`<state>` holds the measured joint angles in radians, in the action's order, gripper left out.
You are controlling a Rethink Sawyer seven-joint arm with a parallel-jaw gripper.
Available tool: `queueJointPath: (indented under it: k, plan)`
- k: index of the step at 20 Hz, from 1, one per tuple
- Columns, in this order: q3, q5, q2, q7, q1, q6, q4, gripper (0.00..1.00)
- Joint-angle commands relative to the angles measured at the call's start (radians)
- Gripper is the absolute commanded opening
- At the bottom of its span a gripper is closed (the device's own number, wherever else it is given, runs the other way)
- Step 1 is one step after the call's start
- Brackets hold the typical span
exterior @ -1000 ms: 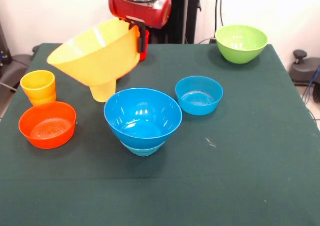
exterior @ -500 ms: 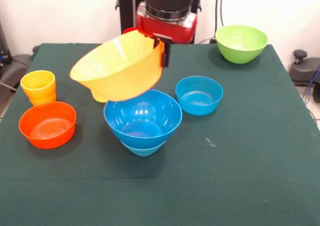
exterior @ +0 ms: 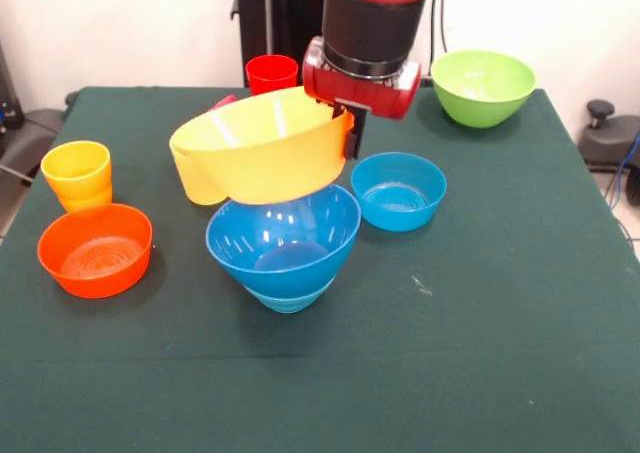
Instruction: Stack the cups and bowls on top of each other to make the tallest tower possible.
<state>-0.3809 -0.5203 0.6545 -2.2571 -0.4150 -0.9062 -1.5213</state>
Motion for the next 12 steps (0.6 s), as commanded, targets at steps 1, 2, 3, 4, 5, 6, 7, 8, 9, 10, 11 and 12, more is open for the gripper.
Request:
queueJointPath:
  k: [1,2,3,4,5,6,7,8,9,10,11,12]
  plan:
    - [0.078,-0.014,-0.064,-0.107,0.040,-0.020,0.104,0.00]
    - [0.082,-0.012,-0.069,-0.105,0.045,-0.021,0.114,0.00]
    - [0.086,-0.011,-0.073,-0.105,0.048,-0.019,0.119,0.00]
    - [0.089,-0.006,-0.070,-0.101,0.051,-0.026,0.121,0.00]
    - [0.092,-0.001,-0.066,-0.097,0.054,-0.033,0.123,0.00]
    - [0.094,0.007,-0.059,-0.093,0.057,-0.047,0.123,0.00]
    - [0.096,0.019,-0.043,-0.086,0.060,-0.069,0.119,0.00]
    - [0.096,0.033,-0.024,-0.071,0.061,-0.101,0.117,0.00]
    - [0.095,0.050,0.000,-0.049,0.059,-0.143,0.115,0.00]
    - [0.093,0.064,0.024,-0.018,0.056,-0.196,0.120,0.00]
    - [0.092,0.077,0.047,0.012,0.052,-0.250,0.126,0.00]
    - [0.090,0.086,0.065,0.036,0.049,-0.298,0.136,0.00]
